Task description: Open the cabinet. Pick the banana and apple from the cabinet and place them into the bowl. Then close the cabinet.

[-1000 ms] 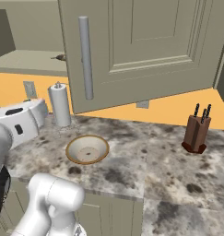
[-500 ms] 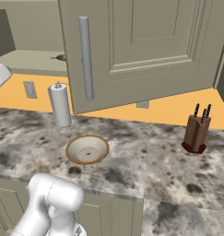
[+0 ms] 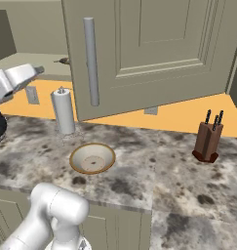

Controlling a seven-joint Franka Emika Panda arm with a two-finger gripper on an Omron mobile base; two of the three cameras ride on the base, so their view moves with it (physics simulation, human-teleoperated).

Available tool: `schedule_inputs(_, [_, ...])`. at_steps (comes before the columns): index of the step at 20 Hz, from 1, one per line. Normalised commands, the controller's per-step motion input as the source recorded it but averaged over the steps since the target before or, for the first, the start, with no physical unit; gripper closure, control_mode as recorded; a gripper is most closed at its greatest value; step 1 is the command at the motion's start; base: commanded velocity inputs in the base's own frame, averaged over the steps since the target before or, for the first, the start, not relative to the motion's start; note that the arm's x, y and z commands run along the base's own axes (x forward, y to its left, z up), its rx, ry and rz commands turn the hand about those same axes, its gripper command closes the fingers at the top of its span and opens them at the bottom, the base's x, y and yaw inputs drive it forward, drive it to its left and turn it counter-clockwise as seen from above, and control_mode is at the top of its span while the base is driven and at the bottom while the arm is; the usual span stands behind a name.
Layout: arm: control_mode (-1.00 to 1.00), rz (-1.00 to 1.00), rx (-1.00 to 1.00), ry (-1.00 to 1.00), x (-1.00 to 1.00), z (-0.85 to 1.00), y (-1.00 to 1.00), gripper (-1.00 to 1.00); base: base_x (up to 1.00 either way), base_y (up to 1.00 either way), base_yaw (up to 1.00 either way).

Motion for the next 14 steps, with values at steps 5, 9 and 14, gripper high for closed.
schedule_inputs(5, [-1.0,-0.12,0.11,0.07,0.75,0.0,-0.7,-1.0,0.0,0.0,0.0])
schedule_inputs(9, [-1.0,0.0,0.11,0.04,0.83,0.0,-0.73,-1.0,0.0,0.0,0.0])
schedule_inputs(14, [-1.0,-0.06,0.1,0.01,0.33,0.0,-0.88,-1.0,0.0,0.0,0.0])
